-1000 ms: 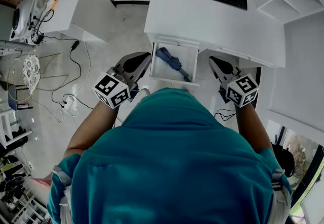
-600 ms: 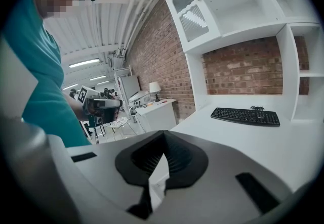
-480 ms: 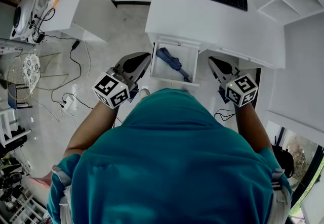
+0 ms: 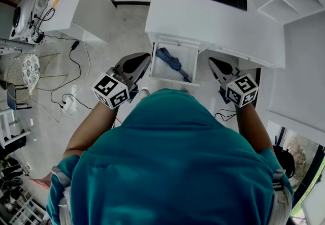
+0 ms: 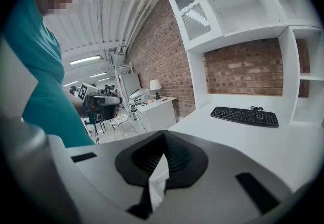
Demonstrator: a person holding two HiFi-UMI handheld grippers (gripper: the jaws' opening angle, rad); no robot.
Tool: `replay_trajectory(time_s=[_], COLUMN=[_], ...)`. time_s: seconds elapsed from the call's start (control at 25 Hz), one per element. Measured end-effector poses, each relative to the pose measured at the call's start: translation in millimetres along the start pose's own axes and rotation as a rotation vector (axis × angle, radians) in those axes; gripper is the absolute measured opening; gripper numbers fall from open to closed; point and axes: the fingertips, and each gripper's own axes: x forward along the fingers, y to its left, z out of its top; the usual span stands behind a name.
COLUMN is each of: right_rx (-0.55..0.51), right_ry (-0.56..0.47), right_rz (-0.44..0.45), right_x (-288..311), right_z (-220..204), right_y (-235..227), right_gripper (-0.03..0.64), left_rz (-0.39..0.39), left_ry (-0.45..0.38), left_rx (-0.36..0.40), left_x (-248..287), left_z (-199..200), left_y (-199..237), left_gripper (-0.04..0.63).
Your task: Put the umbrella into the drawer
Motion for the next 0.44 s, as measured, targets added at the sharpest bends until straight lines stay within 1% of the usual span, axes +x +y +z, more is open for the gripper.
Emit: replay_trajectory(time_s=[0.44], right_rx=[-0.001], right_ry=[0.000], right_rz=[0.007], right_x=[-0.7], right_z=[0.4], right_y=[2.4], right_gripper=[0.020], left_rz=[0.002], left_ry=[0.001], left_rx=[-0.003], left_x=[-2.6], left_z=[0.2], left_y=[-0.7], left_gripper=[0.012])
